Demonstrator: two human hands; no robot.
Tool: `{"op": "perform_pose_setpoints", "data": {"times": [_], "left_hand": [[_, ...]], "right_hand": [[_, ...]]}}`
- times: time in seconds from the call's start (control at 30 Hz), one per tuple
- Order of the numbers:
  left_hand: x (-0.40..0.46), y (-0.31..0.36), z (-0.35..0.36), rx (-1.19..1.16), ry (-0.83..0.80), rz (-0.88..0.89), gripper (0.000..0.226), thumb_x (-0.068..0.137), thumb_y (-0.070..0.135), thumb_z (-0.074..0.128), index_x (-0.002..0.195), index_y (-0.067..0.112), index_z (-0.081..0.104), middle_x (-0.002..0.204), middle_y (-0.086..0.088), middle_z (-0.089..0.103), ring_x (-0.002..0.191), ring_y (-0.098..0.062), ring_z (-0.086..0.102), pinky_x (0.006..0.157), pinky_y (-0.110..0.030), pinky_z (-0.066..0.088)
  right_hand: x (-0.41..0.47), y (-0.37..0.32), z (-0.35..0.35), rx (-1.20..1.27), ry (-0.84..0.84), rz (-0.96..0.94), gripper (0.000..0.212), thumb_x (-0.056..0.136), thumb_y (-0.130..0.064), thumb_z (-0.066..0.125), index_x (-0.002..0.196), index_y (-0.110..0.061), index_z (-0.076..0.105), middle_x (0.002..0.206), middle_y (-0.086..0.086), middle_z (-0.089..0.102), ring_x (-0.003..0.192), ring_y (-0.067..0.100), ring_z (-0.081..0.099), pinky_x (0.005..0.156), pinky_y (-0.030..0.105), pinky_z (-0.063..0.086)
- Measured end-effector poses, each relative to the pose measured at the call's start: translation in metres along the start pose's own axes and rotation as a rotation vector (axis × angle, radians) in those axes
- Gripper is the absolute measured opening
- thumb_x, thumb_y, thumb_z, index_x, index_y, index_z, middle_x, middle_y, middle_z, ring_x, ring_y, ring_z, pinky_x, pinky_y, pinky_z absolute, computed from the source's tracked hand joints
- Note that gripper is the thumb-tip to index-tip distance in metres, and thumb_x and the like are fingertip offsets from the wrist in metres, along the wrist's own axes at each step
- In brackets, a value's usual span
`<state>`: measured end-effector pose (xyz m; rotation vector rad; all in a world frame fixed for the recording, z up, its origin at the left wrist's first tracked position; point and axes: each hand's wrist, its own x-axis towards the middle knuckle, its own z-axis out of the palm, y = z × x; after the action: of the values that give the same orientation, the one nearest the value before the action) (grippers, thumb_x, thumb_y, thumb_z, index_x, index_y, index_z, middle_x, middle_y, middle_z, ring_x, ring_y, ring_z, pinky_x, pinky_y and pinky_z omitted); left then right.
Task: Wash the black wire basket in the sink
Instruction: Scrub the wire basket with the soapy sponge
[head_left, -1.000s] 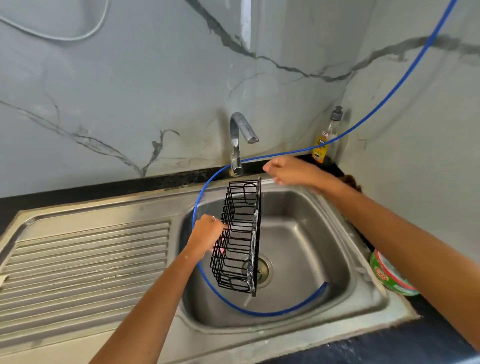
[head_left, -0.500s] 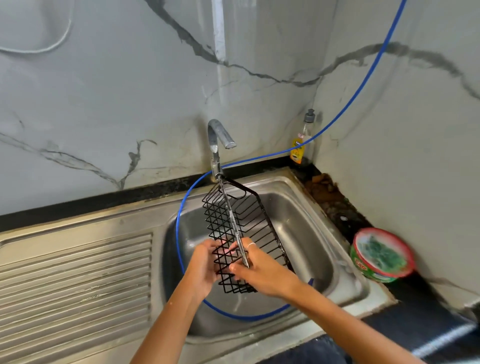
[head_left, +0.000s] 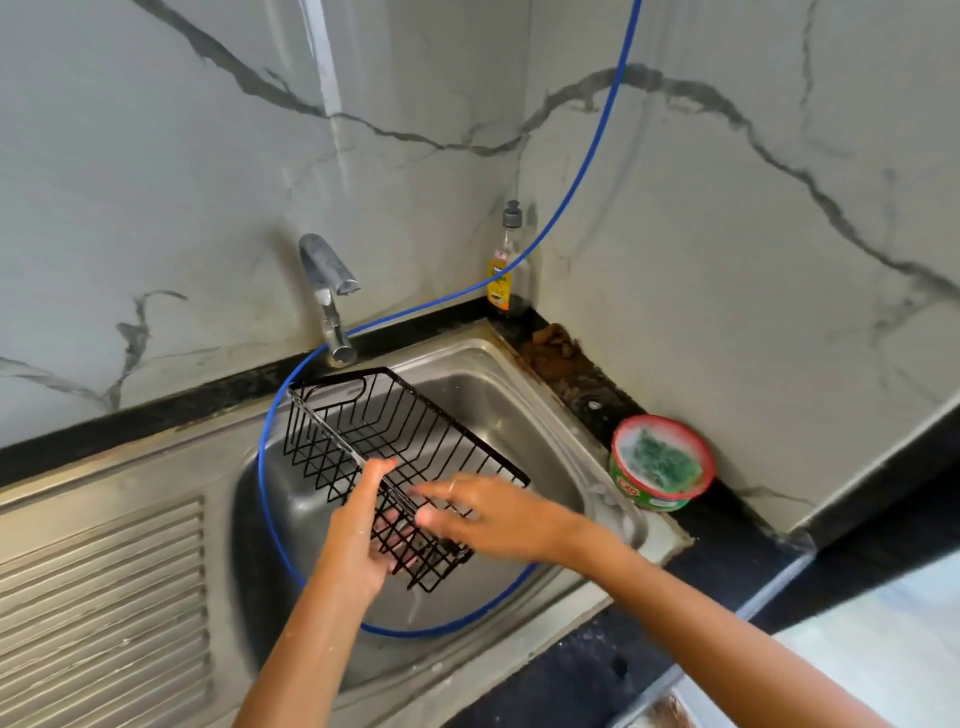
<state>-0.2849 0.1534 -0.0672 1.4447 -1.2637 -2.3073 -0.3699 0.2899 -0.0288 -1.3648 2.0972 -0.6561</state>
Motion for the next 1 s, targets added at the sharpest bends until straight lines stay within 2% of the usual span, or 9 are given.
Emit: {"op": "perform_pose_setpoints", "data": {"times": [0.1, 0.17, 0.27, 0.33, 0.4, 0.47, 0.6, 0.83, 1.0], "left_hand": [[-0.003, 0.007, 0.005, -0.017, 0.036, 0.001, 0.032, 0.073, 0.036, 0.076, 0.096, 0.020, 0.062, 0.113, -0.017, 0.062, 0.104, -0.033, 0.061, 0.092, -0.048, 0.051], [-0.003, 0.010, 0.009, 0.005, 0.031, 0.007, 0.027, 0.075, 0.034, 0.075, 0.093, 0.022, 0.058, 0.109, -0.015, 0.061, 0.101, -0.031, 0.059, 0.099, -0.050, 0.047], [-0.002, 0.014, 0.014, 0.026, 0.026, 0.009, 0.027, 0.076, 0.035, 0.074, 0.093, 0.025, 0.056, 0.106, -0.014, 0.059, 0.099, -0.030, 0.058, 0.097, -0.049, 0.047], [-0.002, 0.014, 0.015, 0.035, 0.031, 0.010, 0.027, 0.077, 0.035, 0.074, 0.092, 0.023, 0.055, 0.103, -0.013, 0.059, 0.092, -0.028, 0.059, 0.094, -0.046, 0.049], [-0.001, 0.014, 0.015, 0.047, 0.032, 0.013, 0.026, 0.078, 0.035, 0.072, 0.092, 0.022, 0.055, 0.102, -0.013, 0.060, 0.090, -0.028, 0.059, 0.094, -0.046, 0.049], [0.001, 0.013, 0.014, 0.053, 0.032, 0.007, 0.031, 0.078, 0.036, 0.073, 0.099, 0.021, 0.055, 0.107, -0.015, 0.060, 0.094, -0.030, 0.060, 0.094, -0.048, 0.049], [0.003, 0.012, 0.010, 0.051, 0.044, -0.008, 0.062, 0.073, 0.038, 0.076, 0.124, 0.017, 0.049, 0.122, -0.017, 0.057, 0.107, -0.034, 0.059, 0.089, -0.049, 0.051], [0.005, 0.009, 0.012, 0.054, 0.025, 0.000, 0.059, 0.076, 0.039, 0.074, 0.122, 0.014, 0.048, 0.098, -0.014, 0.058, 0.089, -0.031, 0.059, 0.082, -0.049, 0.051], [0.004, 0.009, 0.013, 0.057, 0.009, 0.009, 0.060, 0.075, 0.039, 0.075, 0.123, 0.015, 0.049, 0.098, -0.014, 0.056, 0.087, -0.030, 0.058, 0.070, -0.045, 0.051]], "right_hand": [[-0.021, 0.028, -0.038, -0.048, 0.260, 0.113, 0.039, 0.097, -0.041, 0.045, 0.125, -0.017, 0.058, 0.125, -0.001, 0.061, 0.112, 0.008, 0.056, 0.094, 0.022, 0.042], [-0.038, 0.058, -0.061, -0.234, 0.357, 0.286, 0.031, 0.099, -0.029, 0.045, 0.113, -0.011, 0.065, 0.113, 0.007, 0.066, 0.101, 0.017, 0.063, 0.088, 0.029, 0.050], [-0.063, 0.099, -0.083, -0.360, 0.324, 0.667, 0.030, 0.096, -0.024, 0.045, 0.110, -0.006, 0.065, 0.111, 0.015, 0.065, 0.104, 0.031, 0.062, 0.087, 0.037, 0.051], [-0.073, 0.118, -0.087, -0.395, 0.189, 0.824, 0.037, 0.094, -0.027, 0.050, 0.125, -0.008, 0.058, 0.126, 0.014, 0.058, 0.115, 0.031, 0.056, 0.093, 0.035, 0.046], [-0.076, 0.132, -0.085, -0.412, 0.091, 0.839, 0.047, 0.091, -0.030, 0.056, 0.134, -0.011, 0.051, 0.135, 0.011, 0.051, 0.121, 0.028, 0.051, 0.097, 0.032, 0.043], [-0.075, 0.138, -0.082, -0.426, 0.067, 0.795, 0.046, 0.091, -0.027, 0.056, 0.135, -0.014, 0.051, 0.134, 0.008, 0.053, 0.120, 0.024, 0.052, 0.095, 0.028, 0.042], [-0.071, 0.146, -0.080, -0.439, 0.127, 0.746, 0.038, 0.093, -0.019, 0.052, 0.131, -0.016, 0.054, 0.129, 0.008, 0.056, 0.117, 0.023, 0.053, 0.094, 0.029, 0.042], [-0.063, 0.155, -0.067, -0.547, 0.157, 0.742, 0.042, 0.097, -0.021, 0.044, 0.139, -0.017, 0.043, 0.133, 0.007, 0.054, 0.120, 0.023, 0.051, 0.096, 0.030, 0.042], [-0.070, 0.152, -0.080, -0.339, 0.158, 0.751, 0.054, 0.091, -0.032, 0.057, 0.140, -0.016, 0.040, 0.137, 0.008, 0.049, 0.124, 0.028, 0.048, 0.098, 0.034, 0.043]]}}
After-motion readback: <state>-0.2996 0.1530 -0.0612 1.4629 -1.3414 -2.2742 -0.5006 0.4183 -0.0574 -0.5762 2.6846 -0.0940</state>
